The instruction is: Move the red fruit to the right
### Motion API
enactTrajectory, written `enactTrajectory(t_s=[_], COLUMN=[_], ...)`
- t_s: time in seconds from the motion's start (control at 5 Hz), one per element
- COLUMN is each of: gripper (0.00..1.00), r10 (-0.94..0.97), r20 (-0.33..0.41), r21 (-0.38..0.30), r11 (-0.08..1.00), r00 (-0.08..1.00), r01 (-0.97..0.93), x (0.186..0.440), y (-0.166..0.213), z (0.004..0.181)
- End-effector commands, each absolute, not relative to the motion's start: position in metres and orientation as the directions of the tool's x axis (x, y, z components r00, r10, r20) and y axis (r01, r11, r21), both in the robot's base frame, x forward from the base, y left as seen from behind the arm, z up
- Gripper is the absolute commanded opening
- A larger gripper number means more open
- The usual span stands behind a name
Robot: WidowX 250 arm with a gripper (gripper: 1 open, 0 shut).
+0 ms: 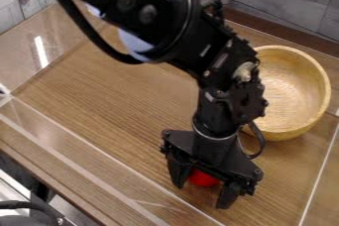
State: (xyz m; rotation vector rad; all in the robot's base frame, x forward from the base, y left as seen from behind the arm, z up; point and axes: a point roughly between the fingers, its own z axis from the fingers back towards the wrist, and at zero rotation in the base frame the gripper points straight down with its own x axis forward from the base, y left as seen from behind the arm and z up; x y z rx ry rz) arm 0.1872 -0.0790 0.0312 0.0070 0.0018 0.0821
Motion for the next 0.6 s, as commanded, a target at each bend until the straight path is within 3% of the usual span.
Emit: enactTrajectory(t_s=[0.0,0.2,0.4], gripper=[0.00,1.00,0.00], r10=[0.081,0.085,0.087], r20=[0.039,0.040,0.041], r21=[-0.010,-0.008,-0.006], r11=[0.997,0.996,0.996], r00=[0.996,0.996,0.995], r01=[-0.081,-0.084,-0.087], x=[0.1991,0.1987,0.2004], y=[-0.0831,-0.0837,-0.0834], z=[0.0392,0.0397,0.0381])
